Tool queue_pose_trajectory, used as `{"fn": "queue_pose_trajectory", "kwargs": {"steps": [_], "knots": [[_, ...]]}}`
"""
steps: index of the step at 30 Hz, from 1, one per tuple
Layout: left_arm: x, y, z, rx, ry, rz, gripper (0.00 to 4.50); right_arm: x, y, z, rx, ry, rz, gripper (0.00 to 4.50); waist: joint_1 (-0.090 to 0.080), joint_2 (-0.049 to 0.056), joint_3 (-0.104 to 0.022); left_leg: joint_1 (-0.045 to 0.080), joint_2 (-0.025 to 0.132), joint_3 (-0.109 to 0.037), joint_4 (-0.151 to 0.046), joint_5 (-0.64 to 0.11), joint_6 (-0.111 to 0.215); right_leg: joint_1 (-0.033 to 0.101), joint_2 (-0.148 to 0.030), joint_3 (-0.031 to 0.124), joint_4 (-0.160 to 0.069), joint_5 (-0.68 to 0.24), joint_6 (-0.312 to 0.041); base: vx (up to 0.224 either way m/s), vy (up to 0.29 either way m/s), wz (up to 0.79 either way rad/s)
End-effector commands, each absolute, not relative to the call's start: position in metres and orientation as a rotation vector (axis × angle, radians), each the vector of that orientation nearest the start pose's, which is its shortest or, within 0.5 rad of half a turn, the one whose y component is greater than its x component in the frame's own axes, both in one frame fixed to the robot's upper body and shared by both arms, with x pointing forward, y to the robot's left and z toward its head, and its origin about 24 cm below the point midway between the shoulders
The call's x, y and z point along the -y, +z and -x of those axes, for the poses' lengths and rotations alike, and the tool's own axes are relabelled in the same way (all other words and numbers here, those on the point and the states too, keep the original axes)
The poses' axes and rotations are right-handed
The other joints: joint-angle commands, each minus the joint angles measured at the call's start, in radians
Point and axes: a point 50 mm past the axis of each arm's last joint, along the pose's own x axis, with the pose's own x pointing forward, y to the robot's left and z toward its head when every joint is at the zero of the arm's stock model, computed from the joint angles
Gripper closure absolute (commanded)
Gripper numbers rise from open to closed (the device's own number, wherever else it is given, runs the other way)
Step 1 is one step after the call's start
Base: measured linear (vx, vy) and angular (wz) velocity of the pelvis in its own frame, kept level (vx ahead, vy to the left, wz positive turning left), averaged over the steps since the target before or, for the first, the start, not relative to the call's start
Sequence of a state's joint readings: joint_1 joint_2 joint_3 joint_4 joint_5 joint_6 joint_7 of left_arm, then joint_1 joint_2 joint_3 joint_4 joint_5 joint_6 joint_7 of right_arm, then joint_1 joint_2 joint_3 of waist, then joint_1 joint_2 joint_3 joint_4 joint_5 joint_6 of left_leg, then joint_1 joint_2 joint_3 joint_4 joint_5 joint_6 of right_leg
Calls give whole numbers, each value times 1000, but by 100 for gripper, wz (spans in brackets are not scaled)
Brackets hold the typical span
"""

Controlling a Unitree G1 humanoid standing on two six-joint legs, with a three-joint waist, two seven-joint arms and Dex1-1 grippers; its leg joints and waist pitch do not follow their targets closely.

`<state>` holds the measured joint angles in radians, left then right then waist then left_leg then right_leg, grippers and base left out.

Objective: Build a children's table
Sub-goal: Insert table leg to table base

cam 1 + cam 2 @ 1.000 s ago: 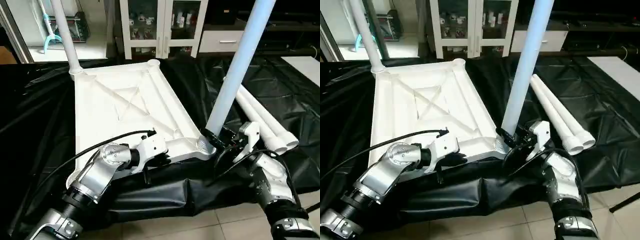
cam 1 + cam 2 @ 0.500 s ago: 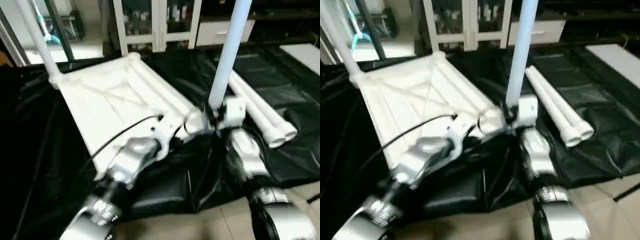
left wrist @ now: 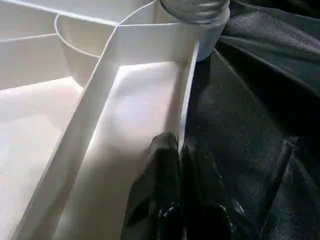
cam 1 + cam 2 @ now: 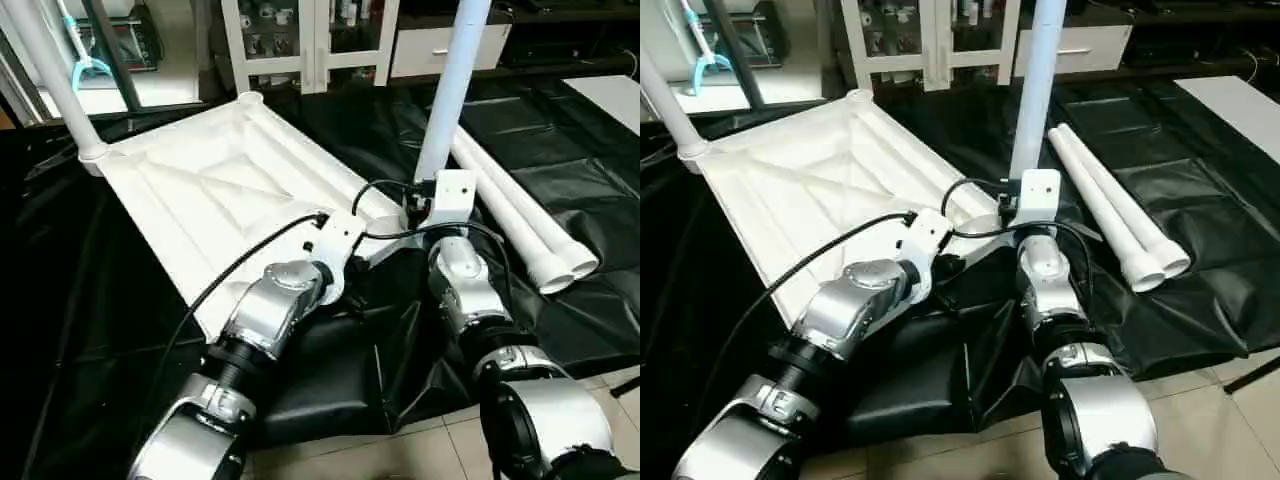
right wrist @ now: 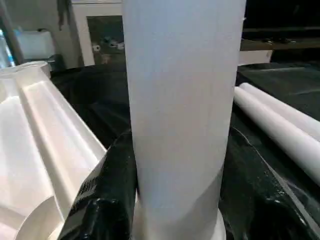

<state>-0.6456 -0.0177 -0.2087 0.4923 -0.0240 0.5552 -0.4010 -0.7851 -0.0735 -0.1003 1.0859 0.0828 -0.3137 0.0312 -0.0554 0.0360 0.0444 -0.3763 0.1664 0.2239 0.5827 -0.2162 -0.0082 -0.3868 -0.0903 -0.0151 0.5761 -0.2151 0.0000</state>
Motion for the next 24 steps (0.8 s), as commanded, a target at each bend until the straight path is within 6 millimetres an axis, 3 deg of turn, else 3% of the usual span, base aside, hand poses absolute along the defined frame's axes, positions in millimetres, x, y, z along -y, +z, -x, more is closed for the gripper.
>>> {"fn": "queue_pose_trajectory", "kwargs": {"steps": [1,3,6,9,10,11,13,15,16,20,23,24], "knots": [[-92,73,-357,-378,-353,-110,450,111,0,-344,-263,198,-32,264,0,-12,-30,15,66,-33,-73,-146,107,21,-48,21,-56,-26,-277,0,0,0],[-93,73,-357,-381,-357,-113,450,112,6,-347,-223,227,-40,264,0,-12,-29,15,66,-32,-72,-140,117,21,-48,21,-56,-19,-281,0,0,0],[-95,73,-358,-382,-357,-113,450,112,15,-350,-163,262,-49,194,1,-12,-30,14,67,-32,-70,-124,127,22,-50,21,-54,-11,-288,0,0,0],[-96,74,-358,-378,-363,-113,450,114,25,-354,-103,286,-56,188,-21,-15,-39,-18,61,-43,-61,-51,162,46,-58,18,-33,84,-298,-8,-7,-7],[-96,74,-358,-375,-368,-113,450,116,29,-355,-78,295,-61,177,-27,-14,-58,-16,56,-47,-37,112,217,49,-57,13,-7,305,-319,-24,-21,-21],[-97,75,-358,-372,-373,-112,450,118,34,-356,-48,305,-64,163,-30,-16,-62,-14,55,-47,-27,173,248,46,-54,14,3,404,-334,0,0,0],[-101,75,-356,-369,-390,-115,450,126,48,-356,49,351,-80,152,-27,-19,-56,-14,53,-42,-17,251,310,40,-50,12,14,543,-351,30,-9,0],[-103,74,-355,-369,-392,-116,450,129,54,-355,97,383,-85,135,-17,-14,-53,-10,58,-39,-16,231,331,35,-52,12,15,531,-350,62,-25,0],[-105,74,-355,-366,-398,-120,450,132,58,-352,129,411,-89,119,-3,-17,-50,-4,62,-36,-16,210,336,29,-49,13,13,486,-345,0,0,0],[-108,71,-352,-362,-426,-135,450,149,64,-343,192,428,-81,82,17,-15,-47,1,68,-35,-18,163,315,23,-50,16,7,361,-344,0,0,0],[-106,70,-348,-341,-492,-172,450,164,69,-339,218,397,-103,82,25,-18,-46,0,67,-35,-18,145,297,23,-48,18,4,285,-349,0,0,0],[-106,70,-348,-341,-499,-177,450,165,69,-339,219,395,-107,82,28,-14,-48,2,66,-34,-17,138,289,21,-47,18,4,265,-351,0,0,0]]}}
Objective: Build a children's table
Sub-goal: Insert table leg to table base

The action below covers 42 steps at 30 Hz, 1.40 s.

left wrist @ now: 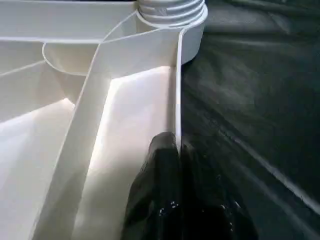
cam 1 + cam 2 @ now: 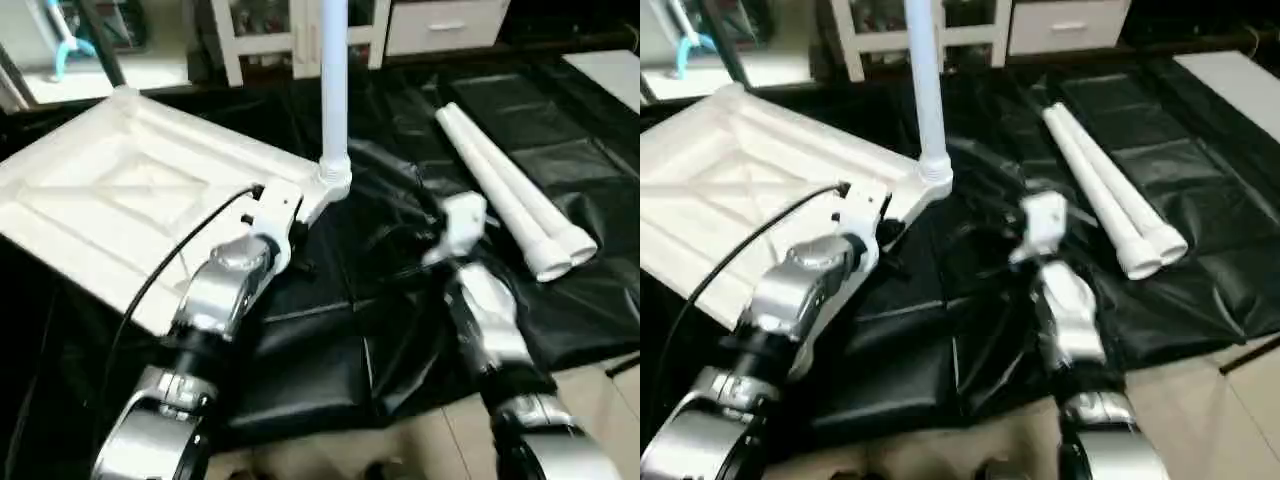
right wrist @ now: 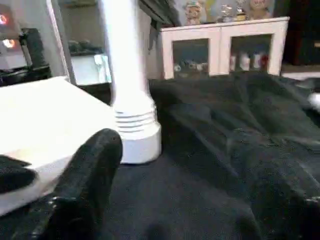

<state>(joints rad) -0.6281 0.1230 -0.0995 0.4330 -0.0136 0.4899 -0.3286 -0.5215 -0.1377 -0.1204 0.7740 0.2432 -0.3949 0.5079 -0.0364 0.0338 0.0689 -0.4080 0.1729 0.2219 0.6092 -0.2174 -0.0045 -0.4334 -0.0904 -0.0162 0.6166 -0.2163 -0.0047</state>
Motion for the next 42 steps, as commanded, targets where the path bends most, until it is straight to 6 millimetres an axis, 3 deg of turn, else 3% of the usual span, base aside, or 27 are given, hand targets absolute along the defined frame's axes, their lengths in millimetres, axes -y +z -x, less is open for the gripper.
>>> {"fn": "queue_pose_trajectory", "kwargs": {"steps": [1,4,6,7,9,10,13,14,15,18,19,20,23,27,30,31,34,40,41,42], "knots": [[-104,68,-345,-339,-533,-202,450,170,72,-338,224,387,-128,82,10,-14,-70,32,59,-33,-45,133,286,68,-46,20,-40,254,-342,0,0,0],[-101,61,-337,-357,-640,-264,450,182,84,-336,229,394,-143,82,17,-11,-69,35,59,-31,-47,83,260,66,-46,22,-45,183,-333,0,0,0],[-101,58,-334,-365,-675,-280,450,184,90,-336,228,420,-131,82,21,-12,-69,35,59,-30,-47,65,245,65,-46,24,-46,158,-328,0,0,0],[-101,54,-329,-363,-733,-318,450,187,95,-336,217,447,-138,82,24,-7,-70,37,58,-30,-48,53,229,65,-44,24,-46,145,-327,0,0,0],[-100,50,-322,-364,-812,-345,450,192,96,-335,185,470,-129,82,29,-9,-71,35,57,-31,-49,44,219,68,-43,25,-47,148,-320,0,0,0],[-99,49,-318,-364,-864,-360,450,195,98,-329,161,599,-153,82,35,-8,-73,39,57,-29,-48,49,209,66,-42,25,-46,154,-316,0,0,0],[-96,50,-310,-333,-965,-371,450,205,101,-321,176,672,-136,62,53,-8,-79,38,57,-29,-43,63,214,69,-42,25,-36,216,-316,0,0,0],[-95,50,-308,-328,-987,-376,450,208,102,-319,172,694,-140,51,58,-16,-81,38,57,-28,-42,86,216,69,-40,24,-33,239,-315,0,0,0],[-95,50,-308,-328,-987,-376,450,208,102,-319,172,694,-140,51,62,-14,-81,38,56,-28,-41,91,218,69,-41,24,-32,244,-315,0,0,0],[-96,48,-305,-335,-1005,-397,450,216,100,-310,107,814,-124,25,71,-15,-84,38,56,-29,-38,105,223,69,-40,23,-27,254,-311,0,0,0],[-97,48,-301,-330,-1035,-399,450,226,98,-300,11,915,-89,25,72,-16,-84,37,52,-30,-37,115,228,71,-37,21,-26,262,-310,0,0,0],[-97,48,-299,-328,-1055,-400,450,230,97,-298,-17,931,-75,8,79,-26,-83,40,56,-28,-36,114,234,71,-39,23,-26,263,-306,0,0,0],[-95,48,-294,-324,-1094,-400,450,237,97,-299,-57,933,-27,3,75,-31,-83,31,52,-28,-34,112,236,72,-44,22,-27,231,-301,0,0,0],[-90,47,-283,-332,-1206,-408,450,239,98,-309,-91,913,30,3,70,-32,-80,33,54,-29,-35,95,224,68,-44,21,-31,139,-299,0,0,0],[-89,46,-280,-338,-1231,-415,450,238,99,-310,-112,941,26,3,72,-30,-83,37,54,-28,-29,135,239,64,-40,21,-26,171,-301,0,0,0],[-87,45,-278,-342,-1248,-418,450,235,99,-310,-124,970,29,3,75,-37,-84,36,53,-28,-27,152,249,66,-39,20,-21,196,-302,0,0,0],[-85,45,-277,-345,-1263,-417,450,228,100,-313,-138,1032,45,3,78,-36,-85,34,54,-28,-23,182,266,65,-39,19,-16,233,-303,0,0,0],[-88,45,-279,-352,-1245,-431,450,223,99,-315,-159,1089,53,3,78,-38,-82,33,53,-27,-24,139,248,66,-40,20,-20,173,-302,0,0,0],[-88,45,-279,-353,-1242,-434,450,223,98,-315,-162,1090,51,19,78,-38,-82,32,53,-27,-24,135,244,67,-41,20,-20,166,-302,0,0,0],[-89,46,-279,-353,-1241,-435,450,223,98,-316,-164,1088,50,19,77,-48,-82,32,53,-26,-24,132,244,67,-40,20,-21,163,-301,0,0,0]]}}
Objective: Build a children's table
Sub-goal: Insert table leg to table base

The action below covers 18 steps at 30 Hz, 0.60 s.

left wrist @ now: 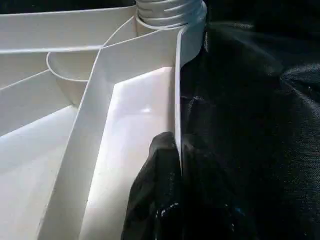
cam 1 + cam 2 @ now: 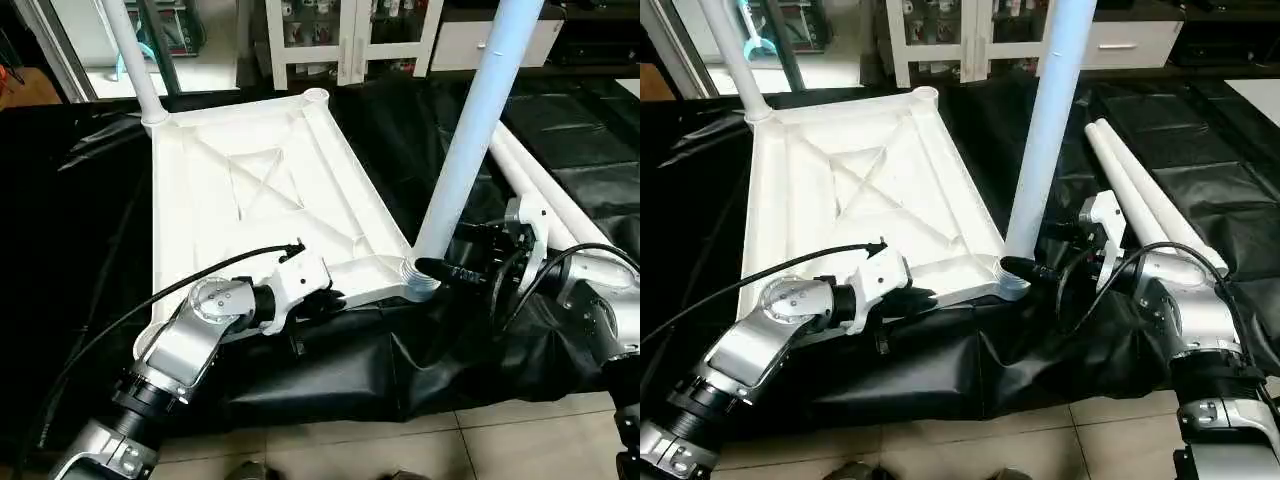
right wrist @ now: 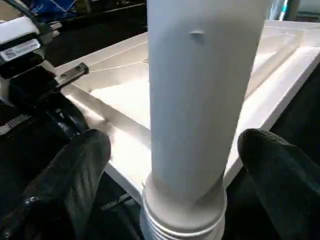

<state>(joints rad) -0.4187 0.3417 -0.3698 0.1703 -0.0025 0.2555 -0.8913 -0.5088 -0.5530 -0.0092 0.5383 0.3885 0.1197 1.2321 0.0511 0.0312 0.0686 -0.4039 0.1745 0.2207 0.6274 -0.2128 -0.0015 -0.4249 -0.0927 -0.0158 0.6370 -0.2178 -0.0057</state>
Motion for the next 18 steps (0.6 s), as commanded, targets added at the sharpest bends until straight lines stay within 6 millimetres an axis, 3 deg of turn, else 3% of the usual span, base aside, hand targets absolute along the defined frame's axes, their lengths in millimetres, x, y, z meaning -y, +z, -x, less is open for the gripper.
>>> {"fn": "queue_pose_trajectory", "kwargs": {"steps": [1,13,18], "knots": [[-90,46,-280,-355,-1239,-437,450,224,97,-317,-167,1084,48,29,-10,-40,-81,27,51,-26,-42,123,237,58,-39,20,-41,154,-301,0,0,0],[-90,45,-278,-369,-1260,-441,450,215,88,-326,-177,1081,31,132,-16,-31,-81,27,51,-27,-40,96,215,56,-38,19,-41,128,-313,0,0,0],[-90,45,-278,-373,-1265,-444,450,209,87,-331,-179,1082,31,174,-15,-35,-83,27,51,-26,-38,113,224,57,-37,19,-36,163,-323,0,0,0]]}}
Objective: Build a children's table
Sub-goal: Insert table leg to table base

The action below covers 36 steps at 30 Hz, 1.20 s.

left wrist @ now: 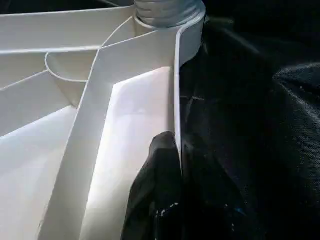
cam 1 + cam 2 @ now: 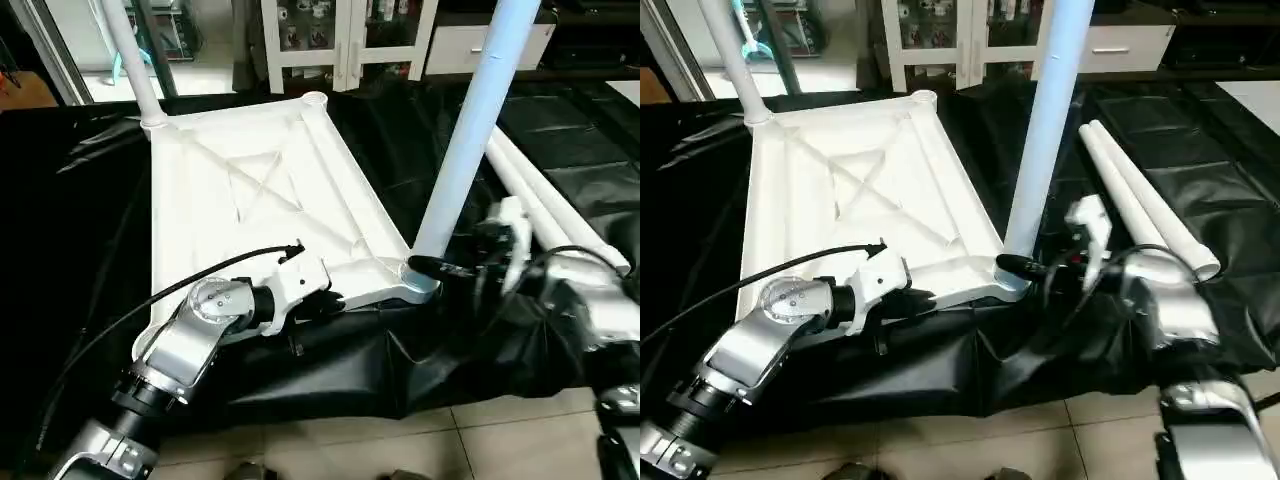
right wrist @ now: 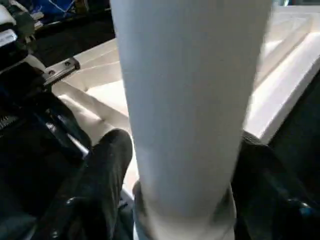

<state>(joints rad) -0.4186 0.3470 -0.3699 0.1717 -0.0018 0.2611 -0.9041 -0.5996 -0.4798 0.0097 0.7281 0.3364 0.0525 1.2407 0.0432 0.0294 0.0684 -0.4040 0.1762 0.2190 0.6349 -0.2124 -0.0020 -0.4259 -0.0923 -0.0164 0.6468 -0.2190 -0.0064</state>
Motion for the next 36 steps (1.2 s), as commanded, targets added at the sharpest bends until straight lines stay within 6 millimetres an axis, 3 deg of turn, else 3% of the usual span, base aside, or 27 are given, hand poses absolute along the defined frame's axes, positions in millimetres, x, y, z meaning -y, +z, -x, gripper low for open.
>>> {"fn": "queue_pose_trajectory", "kwargs": {"steps": [1,6,7,12,16,17,19,20,21,22,24,25,28,29,30,31,36], "knots": [[-90,45,-278,-374,-1260,-444,450,209,87,-332,-181,1082,32,181,-8,-32,-82,26,49,-25,-46,115,225,59,-37,19,-45,164,-323,0,0,0],[-92,45,-279,-377,-1241,-448,450,209,85,-335,-183,1066,36,213,-7,-35,-82,25,49,-24,-45,113,228,58,-38,19,-45,152,-319,0,0,0],[-93,45,-279,-377,-1239,-449,450,209,85,-335,-183,1058,34,237,-8,-35,-83,26,50,-25,-45,113,229,58,-38,18,-45,151,-319,0,0,0],[-94,44,-281,-382,-1207,-450,450,205,73,-334,-206,992,26,254,-11,-29,-82,26,50,-25,-46,98,217,57,-38,19,-47,126,-318,0,0,0],[-92,43,-284,-396,-1164,-443,450,197,60,-333,-234,930,23,257,-20,-31,-78,26,50,-24,-51,67,199,58,-39,20,-55,89,-315,0,0,0],[-90,43,-286,-401,-1137,-440,450,193,53,-334,-246,886,12,257,-21,-27,-76,28,51,-24,-53,50,186,57,-39,21,-58,65,-311,0,0,0],[-87,43,-293,-435,-1045,-420,450,183,35,-336,-288,749,18,259,-27,-29,-70,31,52,-23,-60,15,156,55,-39,21,-67,9,-307,0,0,0],[-86,42,-295,-446,-1015,-413,450,181,31,-337,-299,704,20,259,-30,-25,-66,35,51,-23,-64,-23,124,55,-39,22,-75,-47,-298,0,0,0],[-81,44,-307,-481,-861,-379,450,171,16,-342,-340,472,29,259,-37,-21,-64,38,49,-23,-69,-58,87,54,-38,23,-82,-96,-293,0,0,0],[-78,44,-312,-488,-806,-367,450,167,11,-343,-354,385,32,259,-46,-22,-62,44,47,-23,-74,-103,39,52,-37,24,-91,-162,-282,0,0,0],[-73,47,-317,-480,-753,-341,450,160,6,-345,-360,288,7,259,-51,-22,-62,46,44,-25,-74,-154,13,53,-37,25,-98,-221,-264,0,0,0],[-64,53,-324,-453,-700,-316,450,145,0,-344,-373,208,-35,259,-54,-19,-63,45,42,-26,-77,-178,4,52,-37,28,-104,-239,-241,0,0,0],[-56,59,-330,-415,-668,-314,450,124,-4,-342,-379,191,-43,259,-54,-22,-67,49,40,-27,-82,-196,-7,52,-30,25,-106,-216,-219,0,0,0],[-55,60,-331,-409,-665,-313,450,121,-4,-342,-375,194,-41,259,-52,-23,-68,45,39,-28,-83,-188,1,56,-29,25,-102,-178,-215,0,0,0],[-54,63,-333,-393,-654,-310,450,113,-2,-343,-363,213,-31,259,-53,-31,-70,42,39,-28,-83,-180,8,58,-28,25,-101,-160,-215,0,0,0],[-56,65,-334,-388,-639,-307,450,108,1,-345,-346,222,-27,259,-52,-26,-71,41,40,-29,-83,-165,16,59,-29,24,-97,-129,-219,0,0,0],[-70,65,-335,-377,-636,-310,450,101,12,-350,-274,258,-82,259,-56,-28,-72,40,41,-29,-84,-188,31,59,-32,23,-98,-139,-225,0,0,0]]}}
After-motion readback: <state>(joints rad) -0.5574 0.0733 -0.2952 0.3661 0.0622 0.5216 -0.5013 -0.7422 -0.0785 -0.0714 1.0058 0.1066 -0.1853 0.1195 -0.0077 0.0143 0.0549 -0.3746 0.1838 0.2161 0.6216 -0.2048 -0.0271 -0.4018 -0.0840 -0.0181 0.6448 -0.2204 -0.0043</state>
